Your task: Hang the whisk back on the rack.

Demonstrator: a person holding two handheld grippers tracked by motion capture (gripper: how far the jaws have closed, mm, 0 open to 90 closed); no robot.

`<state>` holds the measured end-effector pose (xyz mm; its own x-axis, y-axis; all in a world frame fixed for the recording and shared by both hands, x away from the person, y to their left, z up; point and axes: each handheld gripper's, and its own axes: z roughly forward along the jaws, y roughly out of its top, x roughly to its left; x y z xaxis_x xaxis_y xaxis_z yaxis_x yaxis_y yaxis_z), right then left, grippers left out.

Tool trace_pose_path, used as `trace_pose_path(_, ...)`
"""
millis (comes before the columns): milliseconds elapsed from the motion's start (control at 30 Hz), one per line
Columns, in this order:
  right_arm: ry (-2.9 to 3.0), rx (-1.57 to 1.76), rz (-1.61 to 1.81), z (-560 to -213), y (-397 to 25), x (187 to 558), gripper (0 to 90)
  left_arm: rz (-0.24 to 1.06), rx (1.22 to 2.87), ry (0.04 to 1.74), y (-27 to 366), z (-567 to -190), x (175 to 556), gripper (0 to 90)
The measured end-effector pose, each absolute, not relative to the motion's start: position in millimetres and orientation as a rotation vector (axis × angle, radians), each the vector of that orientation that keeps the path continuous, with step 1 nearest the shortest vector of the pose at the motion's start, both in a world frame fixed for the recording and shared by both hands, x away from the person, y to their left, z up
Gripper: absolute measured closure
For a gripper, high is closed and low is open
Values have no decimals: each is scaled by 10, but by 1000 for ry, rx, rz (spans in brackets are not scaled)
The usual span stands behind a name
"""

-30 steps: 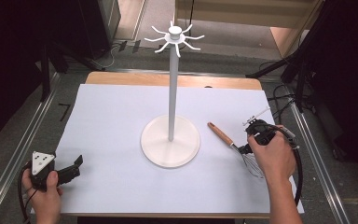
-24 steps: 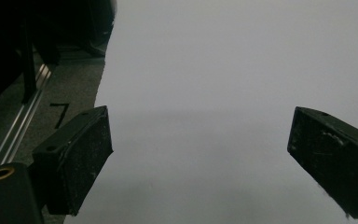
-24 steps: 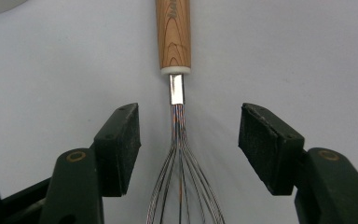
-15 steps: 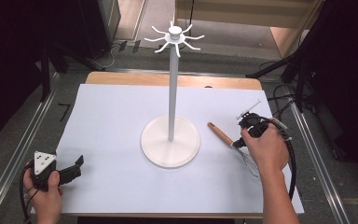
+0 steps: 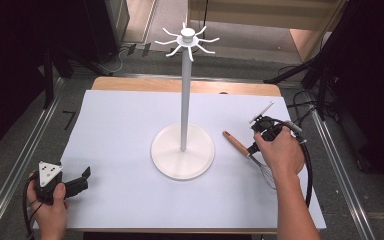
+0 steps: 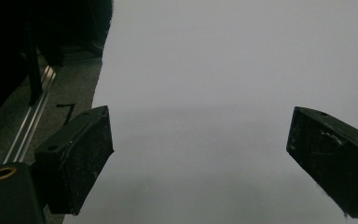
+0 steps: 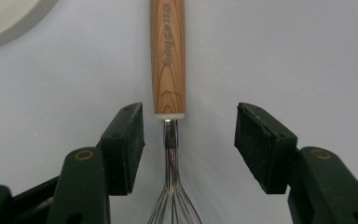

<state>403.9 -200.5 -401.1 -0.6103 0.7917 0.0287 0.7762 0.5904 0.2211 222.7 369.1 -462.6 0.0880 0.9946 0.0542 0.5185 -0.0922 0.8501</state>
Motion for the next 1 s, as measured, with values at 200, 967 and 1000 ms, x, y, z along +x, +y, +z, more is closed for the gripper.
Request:
trace_pose_path(200, 2759, 1326, 308, -4019, -1910, 4120, 459, 893, 1694, 1503, 3700, -4626, 2228, 73)
trace_pose_path(967, 2877, 1327, 257, -4266, -1808, 4305, 682, 879, 1700, 1506, 3704, -4626, 2238, 73)
trace_pose_path(1000, 2884, 1326, 247, -4276, -1801, 4309, 683, 879, 1700, 1506, 3704, -4626, 2237, 73)
